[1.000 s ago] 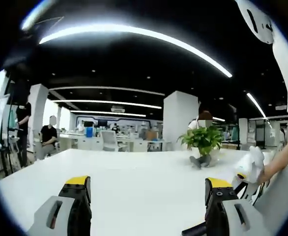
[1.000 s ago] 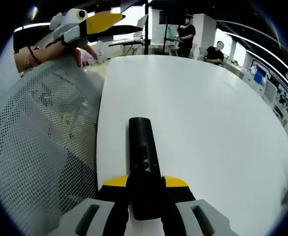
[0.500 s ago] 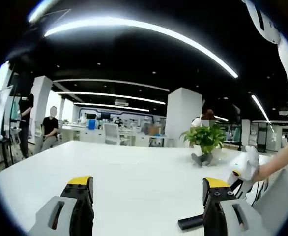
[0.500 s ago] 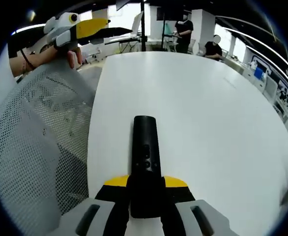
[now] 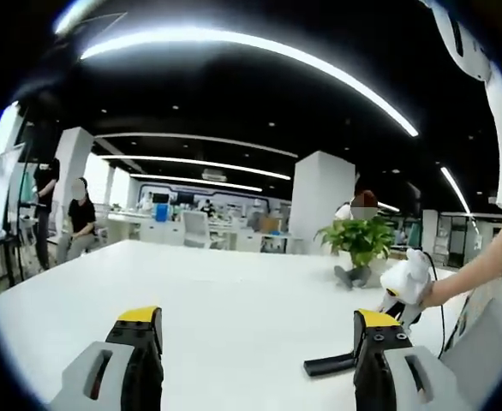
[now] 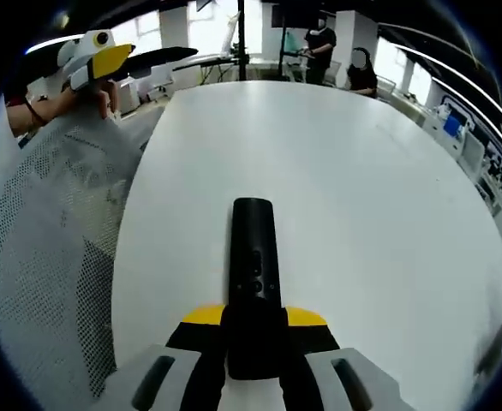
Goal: Press the specified remote control buttons in sequence, fully releasing each button before pressing the next.
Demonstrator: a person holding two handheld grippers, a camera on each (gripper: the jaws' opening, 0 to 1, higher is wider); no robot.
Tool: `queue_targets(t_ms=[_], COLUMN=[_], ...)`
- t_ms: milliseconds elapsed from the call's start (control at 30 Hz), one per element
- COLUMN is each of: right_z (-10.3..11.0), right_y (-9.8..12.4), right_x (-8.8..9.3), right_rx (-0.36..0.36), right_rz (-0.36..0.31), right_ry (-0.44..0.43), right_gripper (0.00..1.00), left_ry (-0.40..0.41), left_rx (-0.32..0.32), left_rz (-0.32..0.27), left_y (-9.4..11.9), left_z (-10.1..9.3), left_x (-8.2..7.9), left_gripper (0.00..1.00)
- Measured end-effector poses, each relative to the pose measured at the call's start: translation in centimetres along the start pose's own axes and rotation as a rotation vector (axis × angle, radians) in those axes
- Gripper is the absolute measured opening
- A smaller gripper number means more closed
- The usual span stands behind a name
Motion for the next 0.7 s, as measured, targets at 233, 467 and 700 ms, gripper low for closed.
queue_targets(t_ms=[233, 467, 700], right_z=[-1.4, -3.3, -5.0], right_y=[-0.3, -0.5, -0.8], right_x=[-0.3, -0.5, -0.8], right_rx=[-0.015, -0.027, -0.041], right_rz=[0.029, 0.045, 0.064], right_ry=[0.064, 0.077, 0.097], right_gripper=[0.20, 0.20, 0.20], left_ry=[0.000, 0.001, 0.011], left_rx=[0.003, 0.008, 0.009], left_rz=[0.000, 0.008, 0.014], left_y=[0.0, -0.1, -0.1], left_z=[-0.1, -0.2, -0.3], left_x=[0.0, 0.1, 0.2], left_gripper=[0.96, 0.96, 0.96])
Point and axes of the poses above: the point that each gripper's makers call its tool centre point, and the gripper's own axes: y roughly backward along the fingers, z roughly to its left, x roughly out of its underside, the point moved 2 cm from there along y, roughly backward along the fingers, and after that the axes turned 3 degrees about x, right-handed, at the moved point
